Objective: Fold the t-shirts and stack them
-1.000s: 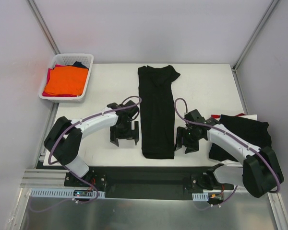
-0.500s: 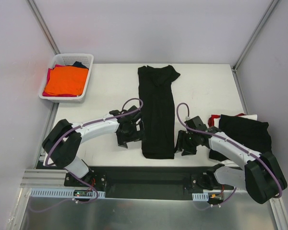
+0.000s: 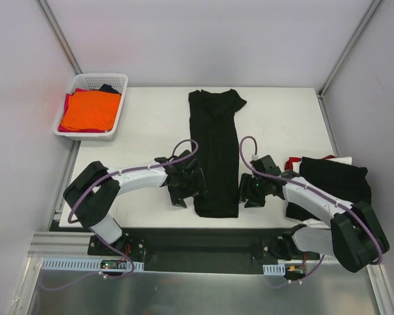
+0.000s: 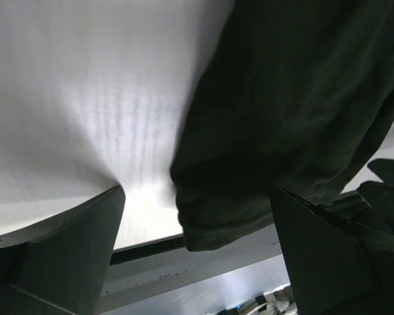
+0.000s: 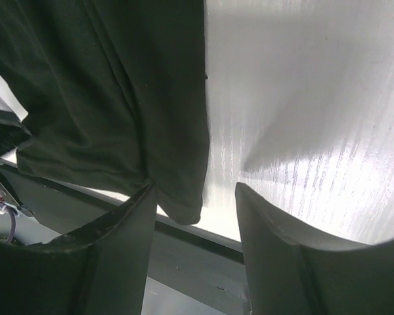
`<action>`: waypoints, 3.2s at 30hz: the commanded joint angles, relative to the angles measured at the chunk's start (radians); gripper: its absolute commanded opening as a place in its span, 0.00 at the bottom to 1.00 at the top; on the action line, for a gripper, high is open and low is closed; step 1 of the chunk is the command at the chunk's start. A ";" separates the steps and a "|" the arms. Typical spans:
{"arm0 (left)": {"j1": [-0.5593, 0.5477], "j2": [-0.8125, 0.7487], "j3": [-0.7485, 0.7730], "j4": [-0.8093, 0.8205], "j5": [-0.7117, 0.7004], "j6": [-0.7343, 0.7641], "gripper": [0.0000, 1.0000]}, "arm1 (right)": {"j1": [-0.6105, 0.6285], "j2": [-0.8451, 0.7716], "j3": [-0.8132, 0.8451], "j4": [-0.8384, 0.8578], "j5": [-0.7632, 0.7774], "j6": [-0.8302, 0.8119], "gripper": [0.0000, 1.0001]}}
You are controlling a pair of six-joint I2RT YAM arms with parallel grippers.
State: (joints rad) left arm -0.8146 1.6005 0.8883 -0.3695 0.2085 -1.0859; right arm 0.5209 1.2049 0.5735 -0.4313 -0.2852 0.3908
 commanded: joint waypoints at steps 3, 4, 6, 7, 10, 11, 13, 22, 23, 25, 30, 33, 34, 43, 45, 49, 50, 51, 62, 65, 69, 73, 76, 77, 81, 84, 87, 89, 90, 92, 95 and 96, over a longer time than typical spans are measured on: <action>-0.067 0.027 0.034 0.044 0.046 -0.032 0.94 | 0.011 0.009 -0.006 0.051 0.003 0.039 0.54; -0.078 0.029 0.032 0.046 0.048 -0.037 0.94 | 0.016 0.007 -0.014 0.055 0.007 0.046 0.54; -0.087 0.023 0.017 0.050 0.046 -0.045 0.94 | 0.021 0.007 -0.021 0.071 0.009 0.057 0.54; -0.095 0.018 0.011 0.052 0.045 -0.051 0.94 | 0.024 0.005 -0.024 0.074 0.014 0.062 0.54; -0.103 -0.002 -0.014 0.053 0.043 -0.055 0.93 | 0.039 0.005 -0.032 0.075 0.026 0.068 0.54; -0.106 -0.013 -0.026 0.052 0.043 -0.057 0.93 | 0.042 0.004 -0.037 0.084 0.027 0.074 0.54; -0.110 -0.025 -0.041 0.052 0.040 -0.066 0.93 | 0.056 0.002 -0.053 0.095 0.032 0.085 0.54; -0.147 -0.048 -0.120 0.079 0.008 -0.112 0.70 | 0.154 0.019 -0.100 0.163 0.075 0.166 0.54; -0.149 -0.034 -0.129 0.098 0.012 -0.115 0.63 | 0.163 0.028 -0.100 0.175 0.077 0.171 0.54; -0.152 -0.016 -0.130 0.109 0.014 -0.112 0.61 | 0.189 0.039 -0.101 0.183 0.089 0.186 0.53; -0.152 0.001 -0.095 0.110 0.005 -0.082 0.61 | 0.222 0.048 -0.095 0.181 0.104 0.198 0.52; -0.150 -0.011 -0.077 0.086 -0.015 -0.069 0.64 | 0.226 0.041 -0.087 0.163 0.110 0.195 0.52; -0.150 -0.022 -0.068 0.064 -0.024 -0.071 0.66 | 0.226 0.039 -0.084 0.154 0.113 0.194 0.52; -0.147 0.005 0.006 -0.097 -0.168 0.018 0.72 | 0.226 0.035 -0.055 0.120 0.123 0.175 0.52; -0.146 0.022 0.012 -0.098 -0.181 0.021 0.71 | 0.225 0.036 -0.057 0.121 0.119 0.175 0.52; -0.135 0.067 0.023 -0.098 -0.195 0.015 0.70 | 0.226 0.024 -0.081 0.115 0.119 0.177 0.52; -0.132 0.075 0.032 -0.097 -0.198 0.014 0.70 | 0.228 0.012 -0.087 0.114 0.119 0.178 0.52; -0.129 0.082 0.040 -0.097 -0.198 0.021 0.70 | 0.226 0.005 -0.093 0.114 0.123 0.180 0.52; -0.124 0.136 0.130 -0.088 -0.170 0.014 0.20 | 0.229 -0.051 -0.132 0.083 0.133 0.186 0.32; -0.126 0.119 0.100 -0.088 -0.173 0.003 0.17 | 0.229 -0.038 -0.142 0.098 0.133 0.191 0.14; -0.138 0.085 0.057 -0.085 -0.176 -0.019 0.13 | 0.234 -0.015 -0.147 0.134 0.126 0.200 0.12; -0.155 0.052 0.040 -0.085 -0.176 -0.032 0.02 | 0.245 -0.001 -0.115 0.132 0.126 0.198 0.06; -0.161 0.035 0.055 -0.086 -0.167 -0.035 0.00 | 0.249 -0.005 -0.089 0.112 0.130 0.200 0.05; -0.161 0.029 0.063 -0.088 -0.166 -0.035 0.00 | 0.251 -0.010 -0.068 0.103 0.132 0.198 0.04; -0.167 0.007 0.124 -0.103 -0.167 -0.028 0.00 | 0.252 -0.042 0.008 0.030 0.150 0.186 0.03; -0.169 0.007 0.182 -0.126 -0.175 -0.017 0.00 | 0.252 -0.054 0.077 -0.024 0.164 0.172 0.03; -0.167 0.016 0.242 -0.160 -0.182 0.004 0.01 | 0.254 -0.053 0.138 -0.061 0.173 0.160 0.03; -0.169 0.022 0.270 -0.186 -0.192 0.018 0.02 | 0.254 -0.044 0.161 -0.075 0.178 0.154 0.02; -0.167 0.032 0.294 -0.196 -0.195 0.023 0.02 | 0.252 -0.041 0.181 -0.086 0.181 0.149 0.02; -0.167 0.039 0.319 -0.221 -0.202 0.035 0.02 | 0.251 -0.028 0.201 -0.096 0.187 0.143 0.02; -0.166 0.055 0.363 -0.255 -0.204 0.049 0.02 | 0.246 -0.004 0.245 -0.122 0.201 0.126 0.01; -0.161 0.061 0.382 -0.262 -0.204 0.050 0.02 | 0.242 0.002 0.256 -0.135 0.205 0.115 0.01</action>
State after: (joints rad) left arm -0.9699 1.6512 1.2011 -0.5488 0.0395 -1.0695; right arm 0.7700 1.1839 0.7601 -0.4973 -0.1165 0.5446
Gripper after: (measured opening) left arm 0.027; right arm 0.026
